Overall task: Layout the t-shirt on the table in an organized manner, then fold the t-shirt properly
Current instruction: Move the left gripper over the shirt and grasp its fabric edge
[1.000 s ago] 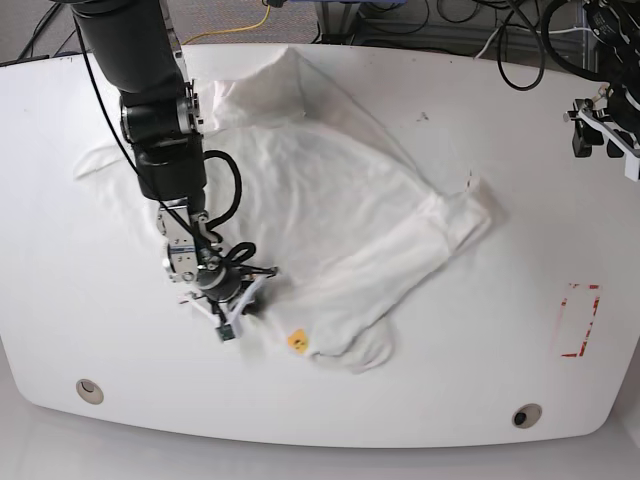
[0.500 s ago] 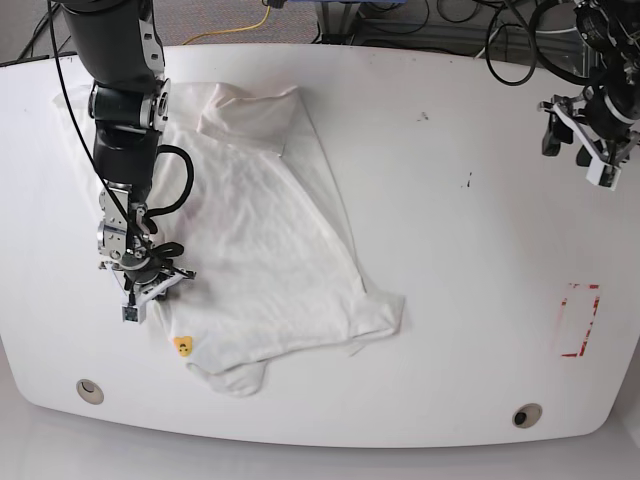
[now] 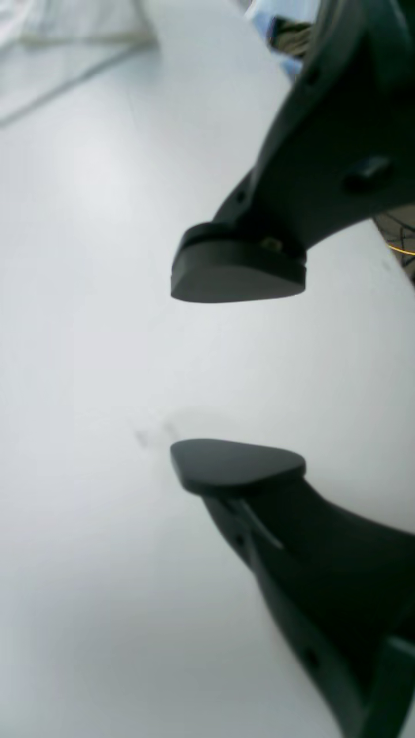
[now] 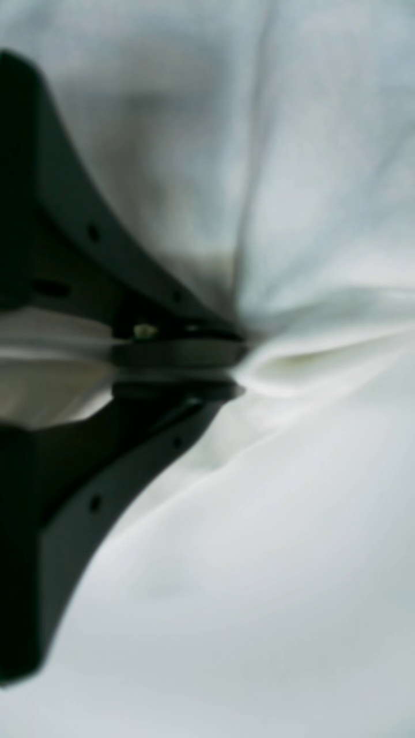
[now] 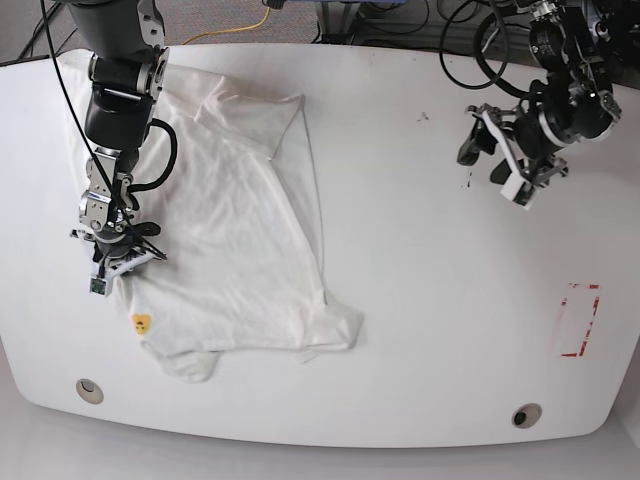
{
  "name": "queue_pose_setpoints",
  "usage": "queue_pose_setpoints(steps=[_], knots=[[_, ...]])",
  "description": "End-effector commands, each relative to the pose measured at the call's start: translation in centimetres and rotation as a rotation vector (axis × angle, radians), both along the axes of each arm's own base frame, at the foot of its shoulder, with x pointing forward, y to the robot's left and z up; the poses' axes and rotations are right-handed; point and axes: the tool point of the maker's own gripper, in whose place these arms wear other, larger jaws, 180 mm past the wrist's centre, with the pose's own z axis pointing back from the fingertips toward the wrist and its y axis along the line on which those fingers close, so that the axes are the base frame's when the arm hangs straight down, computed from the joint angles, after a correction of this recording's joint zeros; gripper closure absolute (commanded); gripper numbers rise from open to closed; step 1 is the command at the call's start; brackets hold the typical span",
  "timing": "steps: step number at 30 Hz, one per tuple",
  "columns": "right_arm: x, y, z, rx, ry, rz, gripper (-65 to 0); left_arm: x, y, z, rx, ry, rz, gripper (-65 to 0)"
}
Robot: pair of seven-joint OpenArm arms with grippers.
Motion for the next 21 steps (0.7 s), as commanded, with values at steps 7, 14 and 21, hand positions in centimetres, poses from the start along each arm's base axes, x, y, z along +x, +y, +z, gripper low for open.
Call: queue_pose_setpoints(steps=[7, 14, 21], knots=[[-0.4, -1.1, 2.8, -0.060, -0.047, -0.001, -2.5, 3.0, -6.9, 2.3, -0.131, -0.090, -0.127, -35.8], [-0.3, 0.5, 3.1, -0.048, -0.061, 0.017, -2.5, 4.0, -11.1, 0.8, -0.231, -0.016, -0.179, -35.8], [-0.4, 0.7, 3.0, -0.041, -0.052, 0.023, -2.5, 3.2, -14.9, -1.4, -0.287, 0.081, -0.262, -47.5]])
